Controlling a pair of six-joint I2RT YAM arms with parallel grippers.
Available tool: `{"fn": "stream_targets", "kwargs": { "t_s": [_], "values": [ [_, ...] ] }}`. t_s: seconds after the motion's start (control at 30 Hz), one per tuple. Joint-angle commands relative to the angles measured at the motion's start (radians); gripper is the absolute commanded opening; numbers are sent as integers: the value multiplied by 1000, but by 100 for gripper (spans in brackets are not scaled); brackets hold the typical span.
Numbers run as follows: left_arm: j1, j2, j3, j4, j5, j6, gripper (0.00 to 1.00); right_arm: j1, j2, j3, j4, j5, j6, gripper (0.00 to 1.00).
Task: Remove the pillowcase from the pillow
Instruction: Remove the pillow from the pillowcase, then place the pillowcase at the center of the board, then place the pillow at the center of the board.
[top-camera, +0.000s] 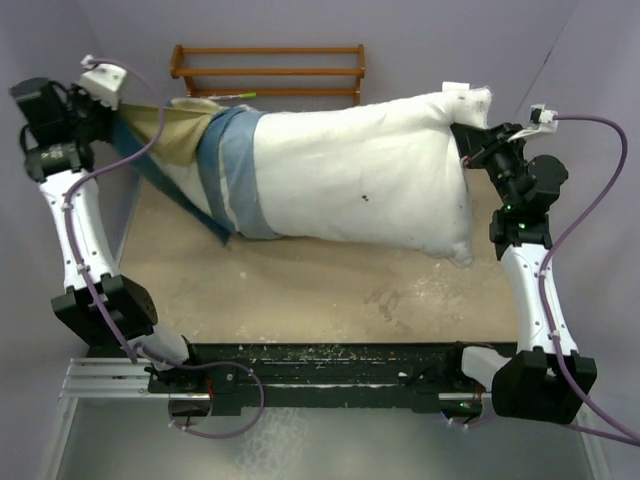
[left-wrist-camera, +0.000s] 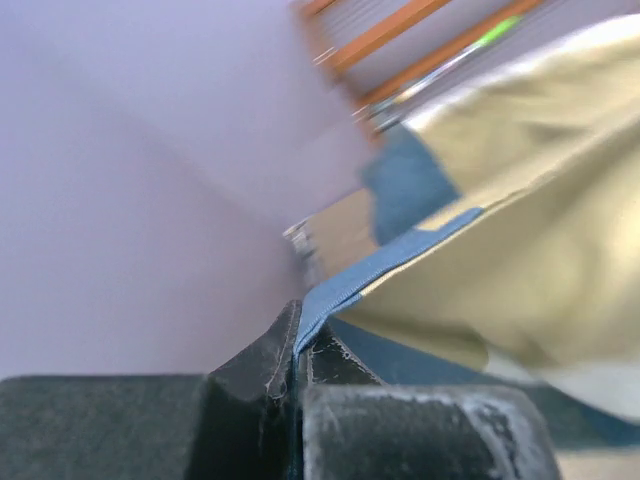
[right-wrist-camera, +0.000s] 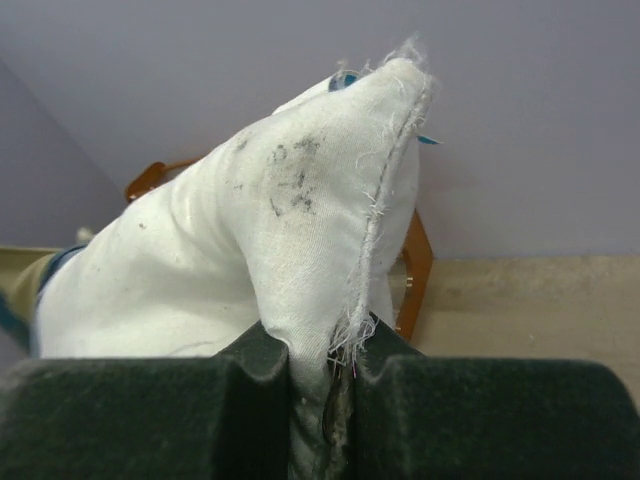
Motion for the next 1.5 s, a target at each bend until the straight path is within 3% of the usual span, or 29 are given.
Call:
{"fn": "stream_targets", "kwargs": {
  "t_s": [0.0, 0.23, 0.37, 0.67, 0.77, 0.87, 1.0, 1.1, 1.23, 1.27, 1.37, 1.47],
  "values": [
    [240, -37, -9, 12, -44, 89, 0, -13, -55, 48, 0, 311, 60, 0],
    [453, -123, -76, 0, 19, 262, 0, -15, -91, 76, -123, 488, 60, 0],
    [491, -163, -173, 95, -26, 352, 0, -15, -115, 70, -185, 597, 44, 0],
    [542, -74, -116, 130, -101, 333, 0, -45, -174, 63, -283, 834, 9, 0],
    [544, -86, -126, 139, -87, 346, 0, -63, -179, 64, -283, 850, 27, 0],
    [541, -99, -104, 50, 12, 347, 0, -65, -174, 61, -287, 820, 46, 0],
    [449, -145, -98, -64, 87, 349, 0, -65, -188, 41, -284, 822, 64, 0],
    [308, -190, -102, -179, 129, 336, 0, -65, -185, 54, -286, 807, 54, 0],
    [40, -190, -69, -289, 133, 198, 0, -65, -128, 119, -361, 807, 43, 0],
    [-46, -176, -52, -311, 129, 155, 0, -65, -115, 136, -391, 816, 42, 2],
    [-210, -117, -9, -349, 89, 47, 0, -65, -82, 189, -464, 810, 18, 43],
    [-322, -57, 11, -345, 36, 9, 0, -65, -46, 265, -564, 812, -6, 78]
  ]
}}
